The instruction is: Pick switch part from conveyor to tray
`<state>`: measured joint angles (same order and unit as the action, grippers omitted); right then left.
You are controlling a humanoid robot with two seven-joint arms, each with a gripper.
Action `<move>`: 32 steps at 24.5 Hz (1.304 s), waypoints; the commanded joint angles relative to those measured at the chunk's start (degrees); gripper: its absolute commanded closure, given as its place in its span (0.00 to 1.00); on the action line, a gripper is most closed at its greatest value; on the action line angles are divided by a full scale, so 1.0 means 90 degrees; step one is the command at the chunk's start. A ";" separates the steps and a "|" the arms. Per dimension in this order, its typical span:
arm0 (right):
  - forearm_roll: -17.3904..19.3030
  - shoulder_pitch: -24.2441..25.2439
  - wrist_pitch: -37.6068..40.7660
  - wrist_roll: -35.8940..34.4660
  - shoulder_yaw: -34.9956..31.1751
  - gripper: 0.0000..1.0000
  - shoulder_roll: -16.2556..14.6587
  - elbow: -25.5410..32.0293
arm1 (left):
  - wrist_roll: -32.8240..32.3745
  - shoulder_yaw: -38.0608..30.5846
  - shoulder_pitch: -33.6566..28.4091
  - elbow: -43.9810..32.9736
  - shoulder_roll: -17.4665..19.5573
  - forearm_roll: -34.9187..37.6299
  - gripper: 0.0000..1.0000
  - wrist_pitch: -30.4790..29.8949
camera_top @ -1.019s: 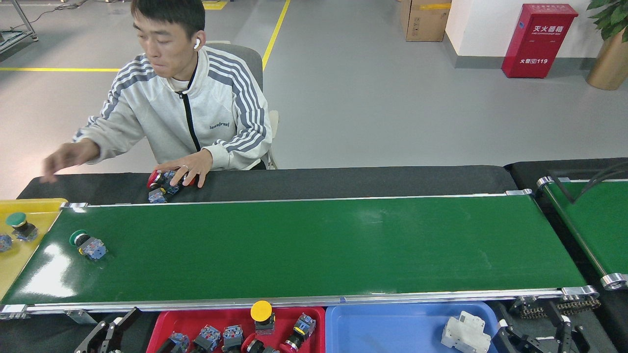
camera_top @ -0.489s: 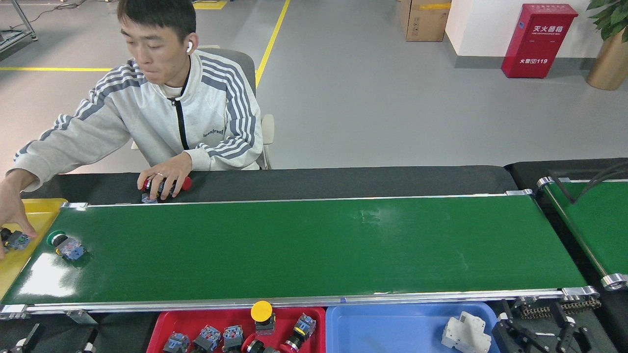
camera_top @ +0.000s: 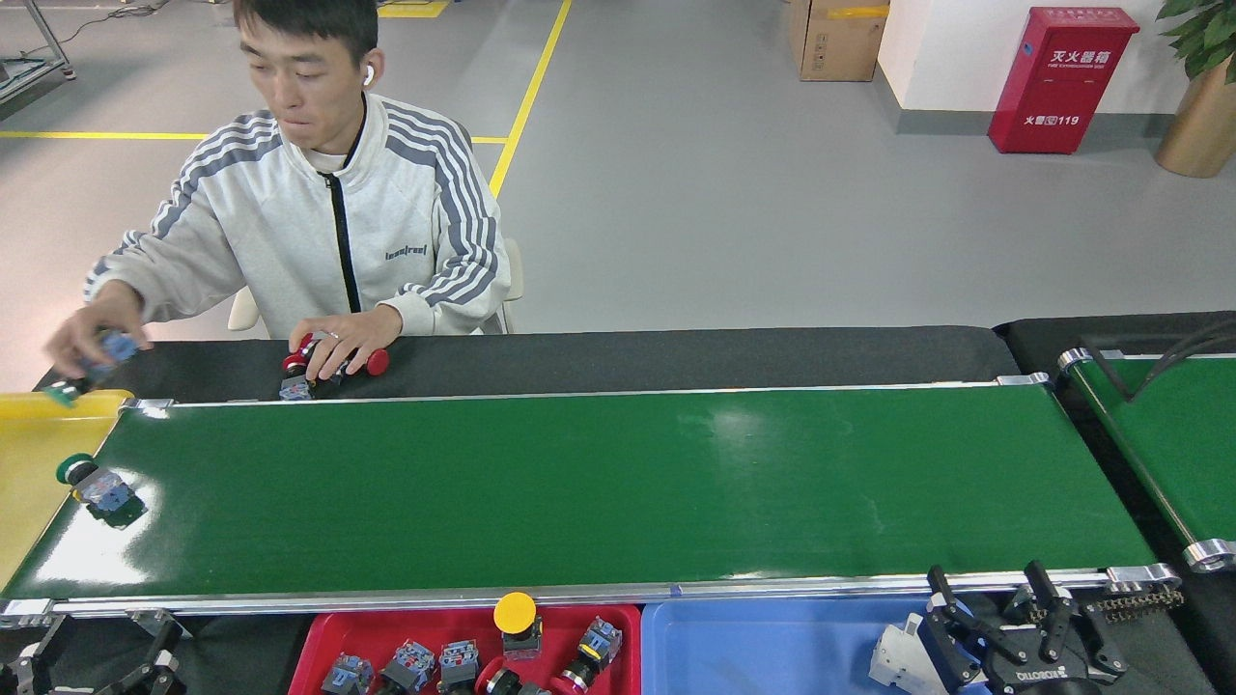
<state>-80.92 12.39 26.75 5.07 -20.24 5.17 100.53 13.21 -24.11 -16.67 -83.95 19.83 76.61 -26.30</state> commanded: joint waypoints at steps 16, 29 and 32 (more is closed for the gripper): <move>0.0085 -0.0029 0.0641 0.0013 0.0003 0.03 0.0022 0.0090 | -0.0277 -0.0211 0.0094 -0.0018 0.0023 -0.0378 0.00 0.0042; 0.0534 0.0049 -0.0716 0.0023 0.0647 0.07 -0.0623 0.0090 | -0.0286 -0.0240 0.0182 -0.0047 0.0013 -0.0466 0.00 0.0012; 0.1130 0.0176 -0.2660 -0.0153 0.2395 0.06 -0.1902 0.0090 | -0.0277 -0.0250 0.0172 -0.0018 0.0023 -0.0544 0.00 0.0012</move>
<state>-72.22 14.13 12.46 5.27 -1.81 -9.48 100.51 10.54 -25.81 -15.45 -83.66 19.56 72.02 -26.11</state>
